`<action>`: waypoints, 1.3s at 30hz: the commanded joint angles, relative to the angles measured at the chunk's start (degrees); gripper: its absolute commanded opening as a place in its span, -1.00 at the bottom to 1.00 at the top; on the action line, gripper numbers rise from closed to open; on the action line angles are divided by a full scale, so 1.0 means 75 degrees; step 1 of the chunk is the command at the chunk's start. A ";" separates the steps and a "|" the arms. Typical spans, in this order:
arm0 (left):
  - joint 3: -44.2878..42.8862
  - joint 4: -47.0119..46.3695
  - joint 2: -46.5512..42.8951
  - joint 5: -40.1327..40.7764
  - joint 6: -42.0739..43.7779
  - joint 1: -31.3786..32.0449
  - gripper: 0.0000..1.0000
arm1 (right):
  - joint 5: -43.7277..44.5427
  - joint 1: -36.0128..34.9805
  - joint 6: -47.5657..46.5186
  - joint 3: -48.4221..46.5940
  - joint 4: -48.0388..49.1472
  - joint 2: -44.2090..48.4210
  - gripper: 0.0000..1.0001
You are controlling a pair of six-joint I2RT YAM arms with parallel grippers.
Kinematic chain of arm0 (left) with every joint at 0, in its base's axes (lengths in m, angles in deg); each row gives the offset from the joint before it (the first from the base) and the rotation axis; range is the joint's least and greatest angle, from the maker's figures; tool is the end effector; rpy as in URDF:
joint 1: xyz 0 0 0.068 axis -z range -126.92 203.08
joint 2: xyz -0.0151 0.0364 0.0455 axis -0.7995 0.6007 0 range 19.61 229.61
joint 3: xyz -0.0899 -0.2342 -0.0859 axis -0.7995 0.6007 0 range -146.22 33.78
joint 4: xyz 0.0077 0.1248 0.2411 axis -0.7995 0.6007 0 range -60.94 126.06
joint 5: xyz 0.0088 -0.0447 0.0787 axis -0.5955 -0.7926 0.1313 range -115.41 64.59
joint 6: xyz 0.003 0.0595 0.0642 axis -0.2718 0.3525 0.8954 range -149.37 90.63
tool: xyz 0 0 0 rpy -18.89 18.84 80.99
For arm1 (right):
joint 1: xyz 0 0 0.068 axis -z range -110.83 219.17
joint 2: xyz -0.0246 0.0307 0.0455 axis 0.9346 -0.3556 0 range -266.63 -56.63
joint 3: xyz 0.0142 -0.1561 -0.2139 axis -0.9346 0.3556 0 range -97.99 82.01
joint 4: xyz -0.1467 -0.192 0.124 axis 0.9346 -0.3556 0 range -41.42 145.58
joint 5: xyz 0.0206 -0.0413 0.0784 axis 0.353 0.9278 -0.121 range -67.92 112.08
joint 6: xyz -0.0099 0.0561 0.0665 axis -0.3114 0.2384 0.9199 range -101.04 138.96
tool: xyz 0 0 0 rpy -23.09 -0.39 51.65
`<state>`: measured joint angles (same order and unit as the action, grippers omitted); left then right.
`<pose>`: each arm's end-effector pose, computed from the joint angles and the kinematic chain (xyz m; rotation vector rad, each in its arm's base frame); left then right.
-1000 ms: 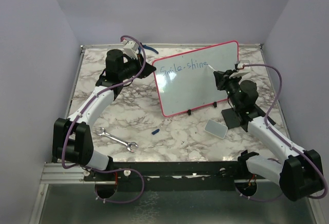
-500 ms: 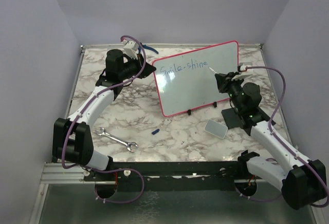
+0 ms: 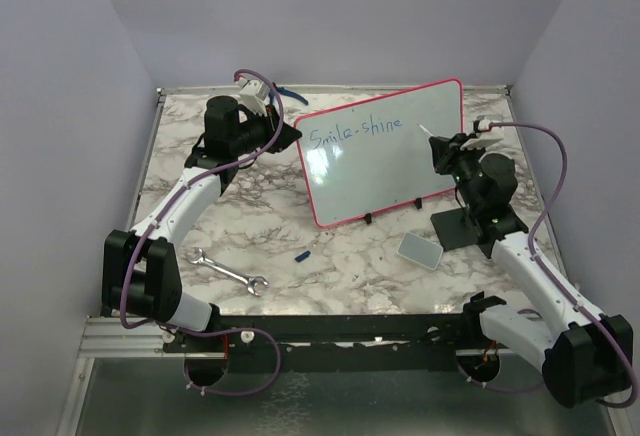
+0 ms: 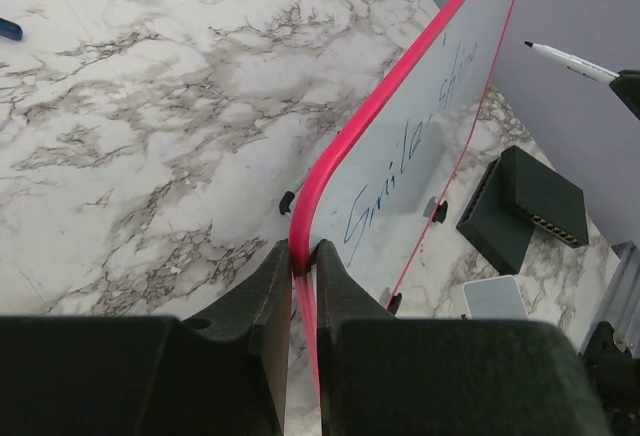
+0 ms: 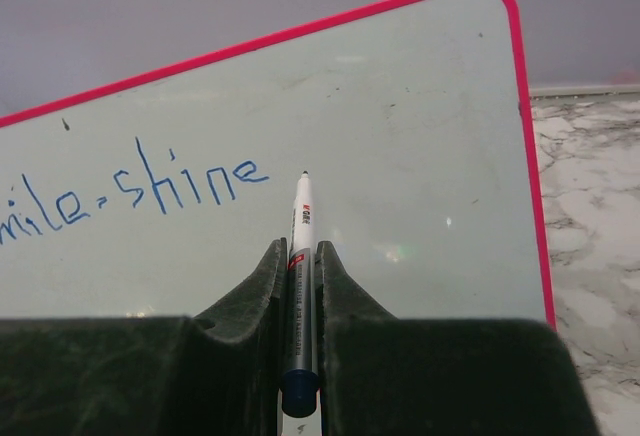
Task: Write a sentence on the whiteboard
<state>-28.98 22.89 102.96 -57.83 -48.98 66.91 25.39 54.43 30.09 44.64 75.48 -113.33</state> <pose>0.3650 -0.1327 0.2993 0.3205 1.8535 -0.9203 0.2836 0.0700 0.3010 -0.0036 1.5693 0.3104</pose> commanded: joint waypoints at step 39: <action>-0.0011 0.0331 -0.0205 0.0233 0.0351 -0.0092 -0.96 | -0.1655 0.0806 -0.0082 -0.0276 0.0529 -0.0398 -0.99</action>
<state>-28.98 24.05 102.96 -57.33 -48.35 66.64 14.72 60.30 29.83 44.66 76.64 -114.93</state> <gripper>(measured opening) 0.132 0.114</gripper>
